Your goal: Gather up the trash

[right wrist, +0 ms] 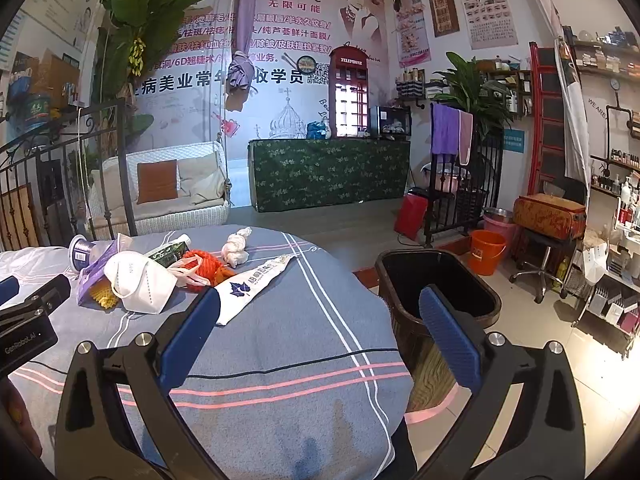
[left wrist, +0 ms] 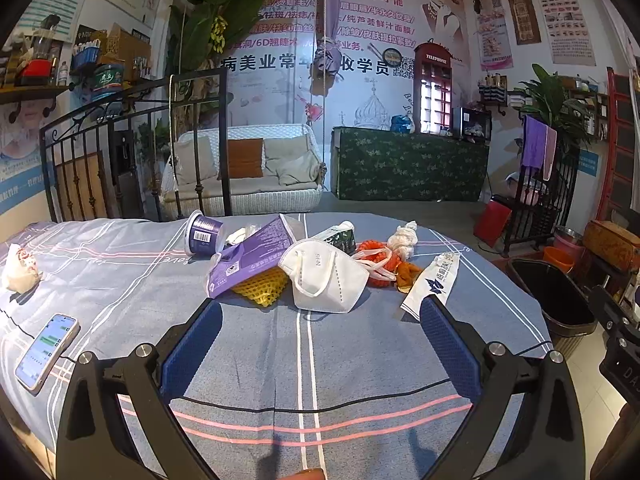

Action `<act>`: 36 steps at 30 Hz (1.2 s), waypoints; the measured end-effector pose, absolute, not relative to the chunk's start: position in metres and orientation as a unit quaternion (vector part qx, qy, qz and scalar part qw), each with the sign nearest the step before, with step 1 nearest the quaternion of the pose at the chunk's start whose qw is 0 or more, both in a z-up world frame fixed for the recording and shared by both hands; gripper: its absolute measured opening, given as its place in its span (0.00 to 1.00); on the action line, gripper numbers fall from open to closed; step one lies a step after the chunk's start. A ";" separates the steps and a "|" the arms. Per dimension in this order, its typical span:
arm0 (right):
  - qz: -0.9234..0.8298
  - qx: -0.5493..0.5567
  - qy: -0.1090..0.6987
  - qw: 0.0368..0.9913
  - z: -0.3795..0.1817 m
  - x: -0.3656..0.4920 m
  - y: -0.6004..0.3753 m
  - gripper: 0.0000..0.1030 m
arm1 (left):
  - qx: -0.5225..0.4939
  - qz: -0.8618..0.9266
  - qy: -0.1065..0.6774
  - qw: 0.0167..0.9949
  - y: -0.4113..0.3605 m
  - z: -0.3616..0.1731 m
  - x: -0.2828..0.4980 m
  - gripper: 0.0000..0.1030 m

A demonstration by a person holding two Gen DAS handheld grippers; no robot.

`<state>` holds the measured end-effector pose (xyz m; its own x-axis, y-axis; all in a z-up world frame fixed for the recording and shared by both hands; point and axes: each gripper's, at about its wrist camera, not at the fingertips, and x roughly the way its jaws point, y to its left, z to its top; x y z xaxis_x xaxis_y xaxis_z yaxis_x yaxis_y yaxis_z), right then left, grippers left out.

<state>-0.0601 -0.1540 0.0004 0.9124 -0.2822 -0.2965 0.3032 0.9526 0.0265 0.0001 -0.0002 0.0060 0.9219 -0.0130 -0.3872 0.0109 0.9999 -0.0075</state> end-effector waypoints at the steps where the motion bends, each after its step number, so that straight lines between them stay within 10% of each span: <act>1: -0.150 0.036 0.146 0.977 0.001 -0.060 -0.154 0.96 | -0.003 -0.006 0.196 0.981 0.000 0.006 -0.001 0.95; 36: -0.154 0.042 0.145 0.976 -0.003 -0.059 -0.157 0.96 | -0.004 -0.011 0.193 0.981 -0.002 0.006 -0.002 0.95</act>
<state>-0.0587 -0.1568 -0.0033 0.9103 -0.2893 -0.2960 0.3137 0.9488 0.0373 -0.0022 -0.0017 0.0062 0.9250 -0.0225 -0.3792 0.0195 0.9997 -0.0117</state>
